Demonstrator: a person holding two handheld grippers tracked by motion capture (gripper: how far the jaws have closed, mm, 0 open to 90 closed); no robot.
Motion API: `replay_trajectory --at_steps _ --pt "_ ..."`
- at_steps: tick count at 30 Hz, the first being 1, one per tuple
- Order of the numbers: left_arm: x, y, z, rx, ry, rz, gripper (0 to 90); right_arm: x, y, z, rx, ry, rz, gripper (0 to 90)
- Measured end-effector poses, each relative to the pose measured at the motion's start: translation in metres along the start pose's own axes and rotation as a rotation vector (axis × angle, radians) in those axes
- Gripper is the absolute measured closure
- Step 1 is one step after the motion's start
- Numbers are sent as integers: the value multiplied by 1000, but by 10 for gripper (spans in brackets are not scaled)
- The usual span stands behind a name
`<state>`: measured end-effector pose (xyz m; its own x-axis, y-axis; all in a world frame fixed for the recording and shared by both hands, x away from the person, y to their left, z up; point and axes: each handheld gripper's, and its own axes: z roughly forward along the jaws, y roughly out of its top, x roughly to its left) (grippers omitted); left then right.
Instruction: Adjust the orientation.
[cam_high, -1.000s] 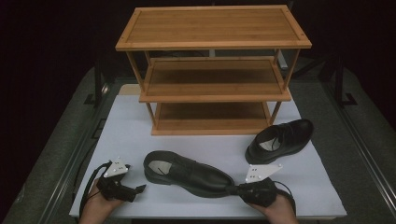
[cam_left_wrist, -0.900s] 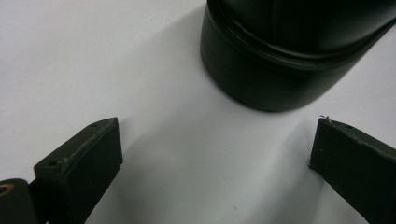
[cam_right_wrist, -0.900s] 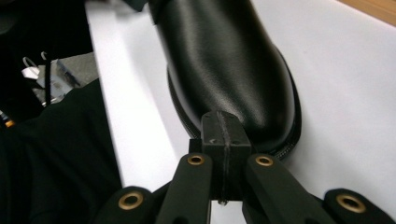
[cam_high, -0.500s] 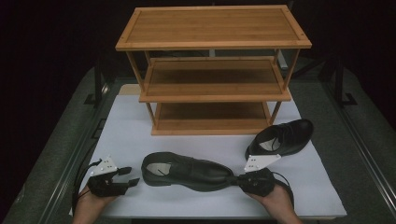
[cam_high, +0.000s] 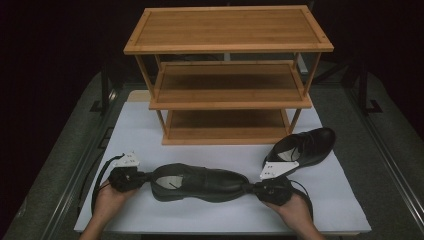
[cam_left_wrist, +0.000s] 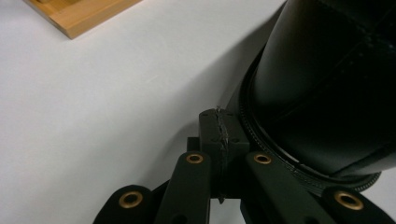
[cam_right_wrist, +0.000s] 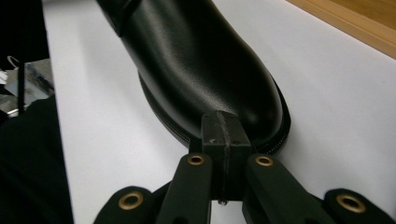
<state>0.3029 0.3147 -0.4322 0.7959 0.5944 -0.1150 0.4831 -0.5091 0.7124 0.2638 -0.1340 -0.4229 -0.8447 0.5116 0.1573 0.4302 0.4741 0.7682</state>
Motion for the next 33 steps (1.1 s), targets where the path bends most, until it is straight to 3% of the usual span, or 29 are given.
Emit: replay_trajectory --at_steps 7,16,20,27,33 --pt "-10 -5 -2 -8 -56 2 900 -6 11 2 -8 -65 14 899" --pt "-28 0 3 -10 -134 50 900 -12 29 14 -46 -117 11 899" --pt "-33 3 5 -4 -135 65 900 -11 28 15 -47 -112 11 899" --pt "-28 11 14 -8 -162 75 900 3 10 8 -40 -76 37 899" --pt "-29 24 28 11 -170 100 900 16 2 19 -13 -52 28 899"
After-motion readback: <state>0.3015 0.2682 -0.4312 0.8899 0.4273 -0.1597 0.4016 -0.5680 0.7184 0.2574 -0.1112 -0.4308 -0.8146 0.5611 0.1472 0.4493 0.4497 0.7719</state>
